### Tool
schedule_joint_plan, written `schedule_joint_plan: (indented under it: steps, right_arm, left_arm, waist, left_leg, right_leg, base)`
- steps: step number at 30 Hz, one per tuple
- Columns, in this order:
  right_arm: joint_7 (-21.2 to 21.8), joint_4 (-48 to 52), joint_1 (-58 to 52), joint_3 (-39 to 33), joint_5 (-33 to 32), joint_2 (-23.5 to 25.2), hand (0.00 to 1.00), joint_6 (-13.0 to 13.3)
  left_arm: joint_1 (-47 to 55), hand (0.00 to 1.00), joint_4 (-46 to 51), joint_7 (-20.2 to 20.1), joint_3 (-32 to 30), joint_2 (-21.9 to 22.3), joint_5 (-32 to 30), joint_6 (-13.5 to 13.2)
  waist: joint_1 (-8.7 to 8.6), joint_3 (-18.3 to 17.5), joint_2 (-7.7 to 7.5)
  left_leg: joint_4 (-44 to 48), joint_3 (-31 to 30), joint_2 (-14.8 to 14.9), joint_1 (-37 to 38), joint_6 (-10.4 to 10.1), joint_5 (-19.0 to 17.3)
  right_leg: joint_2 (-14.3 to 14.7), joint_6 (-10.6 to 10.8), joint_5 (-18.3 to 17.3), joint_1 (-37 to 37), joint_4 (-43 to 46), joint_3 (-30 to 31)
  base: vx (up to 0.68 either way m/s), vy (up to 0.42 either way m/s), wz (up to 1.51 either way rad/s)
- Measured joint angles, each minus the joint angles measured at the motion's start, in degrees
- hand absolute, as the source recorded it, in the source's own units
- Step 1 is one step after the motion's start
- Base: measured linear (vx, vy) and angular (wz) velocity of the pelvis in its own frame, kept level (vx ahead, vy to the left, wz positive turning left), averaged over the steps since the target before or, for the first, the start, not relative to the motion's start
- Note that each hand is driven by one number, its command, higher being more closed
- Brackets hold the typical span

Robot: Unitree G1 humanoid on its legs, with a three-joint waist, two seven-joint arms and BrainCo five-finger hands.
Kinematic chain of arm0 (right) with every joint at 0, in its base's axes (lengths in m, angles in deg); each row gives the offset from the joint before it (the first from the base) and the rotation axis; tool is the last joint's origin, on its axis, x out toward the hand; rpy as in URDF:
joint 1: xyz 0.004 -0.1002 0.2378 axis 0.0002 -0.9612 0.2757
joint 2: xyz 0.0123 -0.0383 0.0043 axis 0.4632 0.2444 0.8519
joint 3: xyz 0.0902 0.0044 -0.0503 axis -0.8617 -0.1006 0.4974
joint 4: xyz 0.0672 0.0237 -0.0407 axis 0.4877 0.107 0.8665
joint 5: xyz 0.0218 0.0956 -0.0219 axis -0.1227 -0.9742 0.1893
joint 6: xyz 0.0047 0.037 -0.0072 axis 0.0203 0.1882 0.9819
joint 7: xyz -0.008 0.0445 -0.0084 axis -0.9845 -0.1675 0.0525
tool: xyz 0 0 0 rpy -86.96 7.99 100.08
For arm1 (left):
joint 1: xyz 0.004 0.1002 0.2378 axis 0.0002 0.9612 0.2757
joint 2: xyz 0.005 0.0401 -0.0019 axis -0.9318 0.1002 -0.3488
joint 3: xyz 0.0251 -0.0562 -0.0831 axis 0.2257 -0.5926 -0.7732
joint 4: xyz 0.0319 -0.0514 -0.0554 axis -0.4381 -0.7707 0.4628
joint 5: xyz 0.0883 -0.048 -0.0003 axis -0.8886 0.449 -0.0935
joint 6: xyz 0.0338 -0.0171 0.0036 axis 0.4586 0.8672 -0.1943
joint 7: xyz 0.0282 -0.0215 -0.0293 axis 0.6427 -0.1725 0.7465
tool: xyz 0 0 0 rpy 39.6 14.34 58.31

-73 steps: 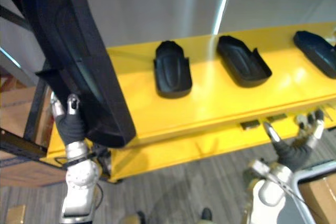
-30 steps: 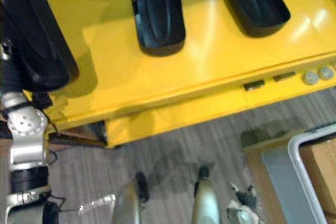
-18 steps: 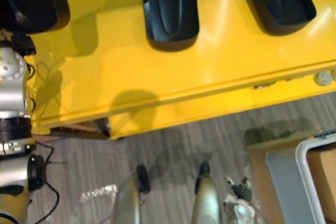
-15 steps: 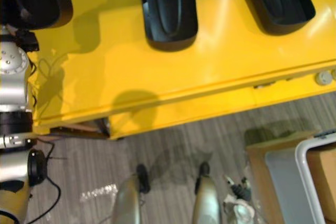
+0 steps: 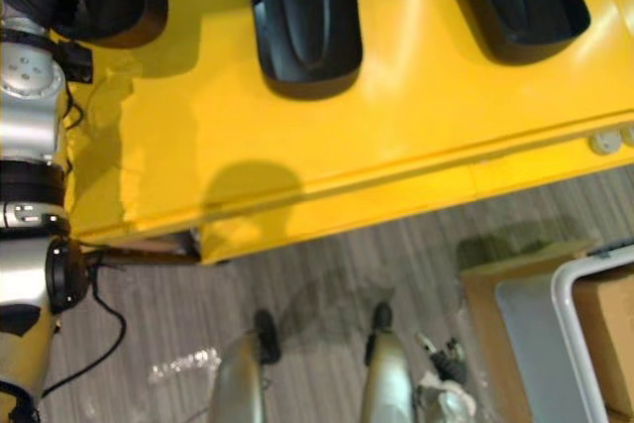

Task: Walk over and take plastic housings, then place them on the shelf

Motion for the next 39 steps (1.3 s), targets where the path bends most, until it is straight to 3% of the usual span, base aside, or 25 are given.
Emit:
schedule_joint_plan:
  steps: [8,22,30,31,39]
  right_arm:
    - [0.4,-1.2,0.1,2.0,0.0,-0.7,0.0,-0.1]
    - [1.6,-3.0,1.7,2.0,0.1,-1.4,0.0,-1.2]
    - [2.1,-5.1,2.7,1.9,0.2,-1.5,0.0,-1.4]
    - [2.2,-5.1,3.0,1.9,0.4,-1.4,0.0,-1.6]
    - [2.7,-5.4,3.8,2.0,1.3,-1.3,0.0,-2.2]
  left_arm:
    - [0.0,1.0,-5.0,-3.2,-0.2,-0.4,-0.3,1.7]
    - [5.7,1.0,-6.6,-10.0,-0.8,-1.0,-2.0,1.7]
    - [6.8,1.0,-7.9,-11.8,-0.8,-2.7,-1.9,1.8]
    - [6.8,0.0,-7.9,-11.8,-0.8,-2.7,-1.9,1.8]
    - [6.8,0.0,-7.9,-9.4,-1.5,-2.6,-1.3,1.8]
  waist:
    - [0.18,0.0,-0.01]
    - [0.87,0.0,-0.09]
    - [1.09,-0.3,-0.52]
    - [1.1,-0.3,-0.55]
    - [1.01,-0.4,-0.79]
  left_leg:
    - [-3.6,0.1,-0.5,2.0,-0.2,2.2]
    - [-5.8,0.1,-0.9,2.3,-0.1,4.1]
    - [-6.7,0.8,-1.0,3.0,-0.2,4.4]
    - [-6.7,0.8,-1.0,2.9,-0.2,4.4]
    - [-6.6,0.8,-1.0,2.9,-0.2,4.4]
  right_leg:
    - [-0.3,0.0,0.0,1.2,-0.1,-1.2]
    - [-0.5,-0.3,-0.2,1.3,-0.3,-1.7]
    - [-0.5,-0.3,-0.2,1.2,-0.3,-1.5]
    - [-0.5,-0.3,-0.2,1.2,-0.3,-1.5]
    - [-0.5,-0.3,-0.2,1.2,-0.3,-1.5]
  base:
    - [0.0,-0.04,0.08]
    - [-0.03,-0.02,0.03]
    - [0.0,-0.012,-0.03]
    - [0.0,0.0,0.0]
    - [0.0,0.0,0.0]
